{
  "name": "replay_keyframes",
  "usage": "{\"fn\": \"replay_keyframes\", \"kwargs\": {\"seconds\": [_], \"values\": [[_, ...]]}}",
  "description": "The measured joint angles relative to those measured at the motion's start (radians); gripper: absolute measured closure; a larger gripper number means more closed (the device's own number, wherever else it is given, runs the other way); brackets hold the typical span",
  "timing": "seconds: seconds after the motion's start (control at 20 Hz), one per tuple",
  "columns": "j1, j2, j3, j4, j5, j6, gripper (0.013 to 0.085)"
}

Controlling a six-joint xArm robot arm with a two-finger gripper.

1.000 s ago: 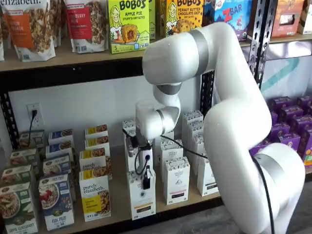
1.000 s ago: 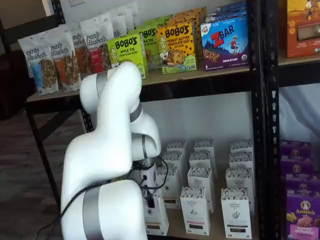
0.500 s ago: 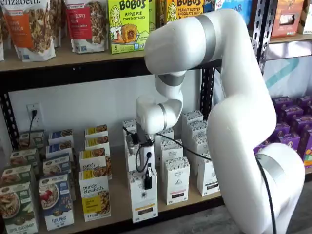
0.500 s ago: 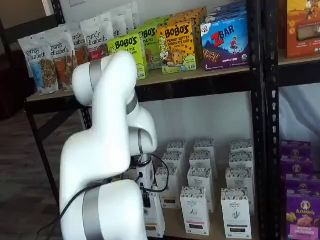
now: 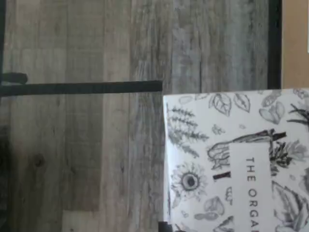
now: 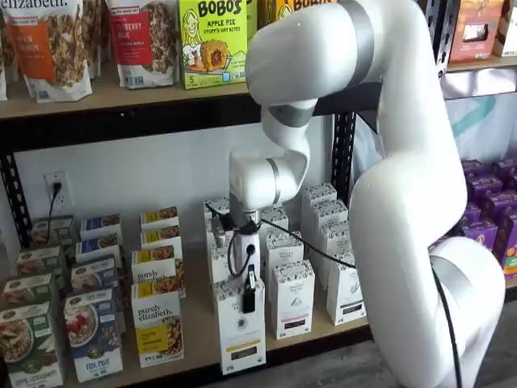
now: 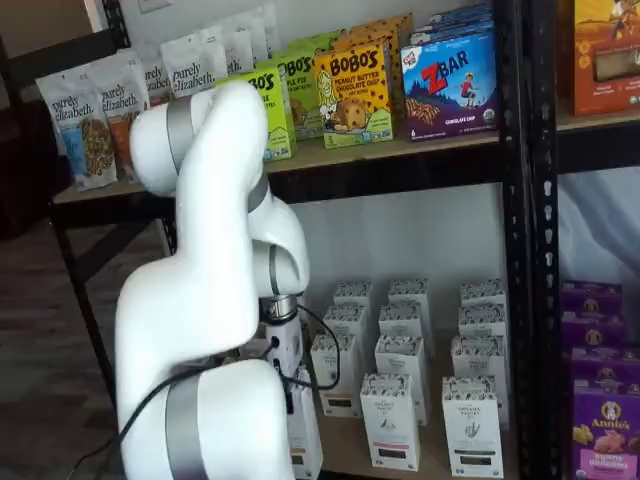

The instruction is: Pick up the white box with a yellow strip in the middle, on the bottom shelf, the fourth box from the left

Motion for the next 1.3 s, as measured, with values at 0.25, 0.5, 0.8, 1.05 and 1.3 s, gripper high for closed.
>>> {"fn": "replay_keyframes", "kwargs": {"seconds": [0.25, 0.5, 0.8, 1.05, 1.3], "values": [[0.010, -0.089, 0.078, 0.017, -0.001, -0.005, 0.0490], [0.016, -0.153, 0.134, 0.028, 0.003, -0.008, 0.0490], [0.016, -0.225, 0.183, 0.017, 0.036, 0.005, 0.0490], [0.016, -0.284, 0.211, -0.010, 0.074, 0.032, 0.0490], [0.014, -0.334, 0.239, -0.018, 0.096, 0.039, 0.0490]]}}
